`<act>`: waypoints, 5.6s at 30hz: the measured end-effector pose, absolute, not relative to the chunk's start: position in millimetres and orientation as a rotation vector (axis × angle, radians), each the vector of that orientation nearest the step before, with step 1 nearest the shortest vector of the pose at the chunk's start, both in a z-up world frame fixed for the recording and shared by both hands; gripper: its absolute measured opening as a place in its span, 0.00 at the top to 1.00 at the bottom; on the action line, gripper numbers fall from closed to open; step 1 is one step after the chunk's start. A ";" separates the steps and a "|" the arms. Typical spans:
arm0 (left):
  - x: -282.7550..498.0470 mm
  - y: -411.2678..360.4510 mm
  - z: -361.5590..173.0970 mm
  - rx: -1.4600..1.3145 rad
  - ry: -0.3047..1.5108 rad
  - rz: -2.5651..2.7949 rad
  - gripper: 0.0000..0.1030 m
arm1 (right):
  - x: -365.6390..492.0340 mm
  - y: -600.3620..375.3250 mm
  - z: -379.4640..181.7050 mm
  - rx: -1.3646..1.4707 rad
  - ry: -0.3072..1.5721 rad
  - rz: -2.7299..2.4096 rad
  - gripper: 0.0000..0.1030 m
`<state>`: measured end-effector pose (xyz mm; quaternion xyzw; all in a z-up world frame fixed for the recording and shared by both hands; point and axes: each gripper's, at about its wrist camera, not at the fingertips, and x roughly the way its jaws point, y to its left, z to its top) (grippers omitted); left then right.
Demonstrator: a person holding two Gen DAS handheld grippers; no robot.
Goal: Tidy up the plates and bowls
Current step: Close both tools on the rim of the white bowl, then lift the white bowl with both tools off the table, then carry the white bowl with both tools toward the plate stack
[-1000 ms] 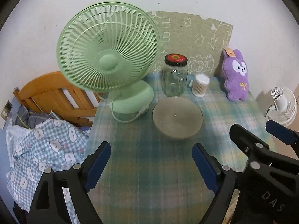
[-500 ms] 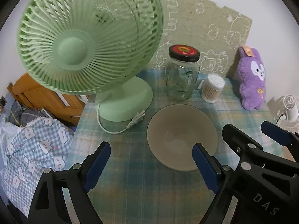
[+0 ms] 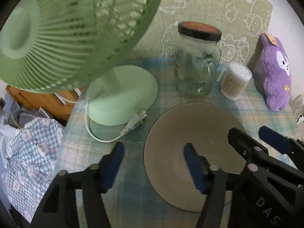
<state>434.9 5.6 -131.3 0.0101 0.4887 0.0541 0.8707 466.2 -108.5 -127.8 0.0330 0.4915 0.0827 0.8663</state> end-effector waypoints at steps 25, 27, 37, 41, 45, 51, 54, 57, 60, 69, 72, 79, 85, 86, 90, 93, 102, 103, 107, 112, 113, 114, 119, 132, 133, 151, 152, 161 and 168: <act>441.2 5.1 -143.7 0.034 1.055 0.160 0.81 | 470.2 -97.6 -136.7 0.063 1.073 0.168 0.85; 437.4 4.7 -141.4 0.039 1.054 0.162 0.81 | 465.9 -97.8 -134.4 0.059 1.072 0.167 0.85; 404.4 1.7 -122.8 0.054 1.048 0.135 0.81 | 428.2 -98.6 -112.8 0.058 1.065 0.141 0.85; 387.7 0.3 -110.8 0.061 1.038 0.116 0.81 | 408.6 -99.5 -99.6 0.056 1.055 0.125 0.85; 372.5 0.5 -97.1 0.059 1.024 0.102 0.81 | 390.1 -99.0 -83.4 0.058 1.040 0.111 0.85; 347.9 4.6 -72.4 0.060 0.997 0.086 0.81 | 361.0 -95.5 -56.4 0.062 1.014 0.094 0.85; 335.4 5.4 -59.1 0.059 0.980 0.081 0.81 | 345.1 -94.1 -41.9 0.064 1.000 0.085 0.85; 321.7 8.3 -46.4 0.064 0.964 0.066 0.81 | 329.0 -93.6 -26.8 0.058 0.983 0.072 0.85; 309.7 6.7 -34.8 0.073 0.948 0.054 0.81 | 313.4 -94.2 -13.7 0.060 0.967 0.060 0.85; 268.5 7.2 -12.5 0.093 0.922 0.019 0.81 | 264.7 -95.4 10.0 0.076 0.945 0.026 0.85; 254.9 8.2 -11.9 0.094 0.927 0.010 0.81 | 248.8 -95.4 11.6 0.077 0.949 0.018 0.85; 223.9 10.0 -15.7 0.100 0.936 -0.008 0.81 | 212.7 -93.3 9.9 0.068 0.962 0.007 0.85; 202.8 12.2 -27.9 0.099 0.968 -0.019 0.81 | 186.9 -92.5 -1.9 0.074 0.993 0.002 0.85; 199.6 11.7 -30.1 0.101 0.974 -0.020 0.81 | 184.1 -92.9 -4.1 0.075 0.998 0.001 0.85; 188.5 10.9 -38.6 0.102 0.993 -0.027 0.81 | 171.8 -92.9 -13.0 0.079 1.014 -0.006 0.85; 182.9 10.5 -43.4 0.100 1.004 -0.030 0.81 | 164.9 -93.3 -19.7 0.082 1.024 -0.008 0.85; 168.4 9.0 -67.7 0.104 1.069 -0.035 0.81 | 151.5 -95.6 -46.7 0.092 1.086 -0.016 0.85; 167.8 8.8 -69.9 0.105 1.075 -0.036 0.81 | 150.4 -95.7 -49.7 0.092 1.092 -0.017 0.85; 166.2 8.1 -79.5 0.106 1.100 -0.038 0.81 | 148.0 -96.2 -59.3 0.096 1.114 -0.020 0.85; 165.7 8.0 -88.6 0.107 1.123 -0.037 0.81 | 147.2 -95.5 -69.4 0.097 1.137 -0.023 0.85; 165.5 8.2 -90.7 0.106 1.128 -0.036 0.81 | 147.2 -95.5 -71.2 0.097 1.140 -0.023 0.85; 165.4 8.3 -92.0 0.106 1.130 -0.036 0.81 | 147.4 -95.4 -72.8 0.097 1.143 -0.023 0.85; 166.6 10.7 -97.3 0.101 1.141 -0.033 0.81 | 150.2 -93.6 -78.1 0.093 1.153 -0.023 0.85; 173.7 10.6 -106.8 0.089 1.160 -0.041 0.81 | 160.1 -91.6 -86.5 0.066 1.175 -0.036 0.84; 174.0 10.5 -106.8 0.088 1.160 -0.042 0.81 | 161.1 -91.8 -86.6 0.063 1.179 -0.032 0.84; 180.5 14.2 -112.9 0.054 1.179 -0.057 0.52 | 182.5 -98.9 -106.5 0.118 1.263 0.080 0.71; 181.1 14.9 -114.5 0.047 1.186 -0.057 0.52 | 184.0 -98.4 -108.2 0.122 1.268 0.090 0.71; 184.2 16.5 -125.6 0.006 1.223 -0.063 0.51 | 189.6 -99.9 -120.8 0.156 1.291 0.119 0.66; 185.3 19.5 -128.4 -0.021 1.233 -0.080 0.51 | 192.7 -103.2 -129.4 0.204 1.314 0.150 0.63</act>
